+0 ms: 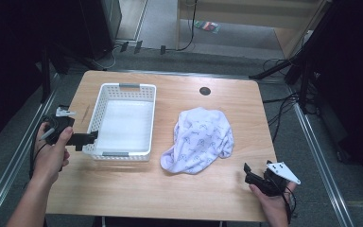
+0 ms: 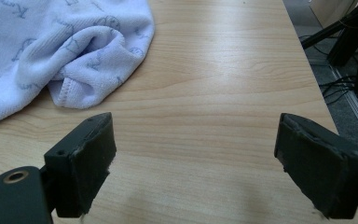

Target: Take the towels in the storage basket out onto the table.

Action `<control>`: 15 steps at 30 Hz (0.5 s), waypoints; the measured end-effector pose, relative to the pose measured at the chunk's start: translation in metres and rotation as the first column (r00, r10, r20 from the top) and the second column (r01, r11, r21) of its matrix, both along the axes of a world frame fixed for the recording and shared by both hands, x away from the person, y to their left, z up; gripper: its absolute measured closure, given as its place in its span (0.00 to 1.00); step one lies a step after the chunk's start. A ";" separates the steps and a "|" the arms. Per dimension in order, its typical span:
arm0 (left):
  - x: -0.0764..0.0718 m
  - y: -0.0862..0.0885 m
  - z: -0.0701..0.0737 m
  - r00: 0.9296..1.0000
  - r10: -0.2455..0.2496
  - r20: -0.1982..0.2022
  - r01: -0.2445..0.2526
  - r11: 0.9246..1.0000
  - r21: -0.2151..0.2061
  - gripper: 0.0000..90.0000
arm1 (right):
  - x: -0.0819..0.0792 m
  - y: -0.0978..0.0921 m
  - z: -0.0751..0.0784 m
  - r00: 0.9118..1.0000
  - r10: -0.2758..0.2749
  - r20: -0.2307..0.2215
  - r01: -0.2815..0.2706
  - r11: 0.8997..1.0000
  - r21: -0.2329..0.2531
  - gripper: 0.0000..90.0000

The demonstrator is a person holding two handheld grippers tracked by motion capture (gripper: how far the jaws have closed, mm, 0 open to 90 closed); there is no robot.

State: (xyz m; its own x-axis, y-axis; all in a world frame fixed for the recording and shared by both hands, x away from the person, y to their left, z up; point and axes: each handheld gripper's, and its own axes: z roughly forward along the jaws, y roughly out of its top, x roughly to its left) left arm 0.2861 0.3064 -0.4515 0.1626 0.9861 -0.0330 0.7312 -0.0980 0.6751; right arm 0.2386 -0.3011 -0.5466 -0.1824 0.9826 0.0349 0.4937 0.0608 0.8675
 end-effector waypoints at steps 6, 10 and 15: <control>-0.027 0.023 -0.013 0.997 0.036 0.074 -0.033 0.999 -0.039 0.00 | 0.000 0.000 0.000 1.000 -0.003 -0.003 0.003 1.000 0.000 0.14; -0.047 0.042 -0.027 0.987 0.074 0.141 -0.060 0.993 -0.102 0.00 | 0.001 0.001 0.000 1.000 0.002 -0.009 -0.002 1.000 -0.002 0.14; -0.064 0.050 -0.052 0.968 0.099 0.230 -0.071 0.989 -0.130 0.00 | 0.003 0.000 0.000 1.000 0.008 -0.030 -0.008 1.000 0.010 0.14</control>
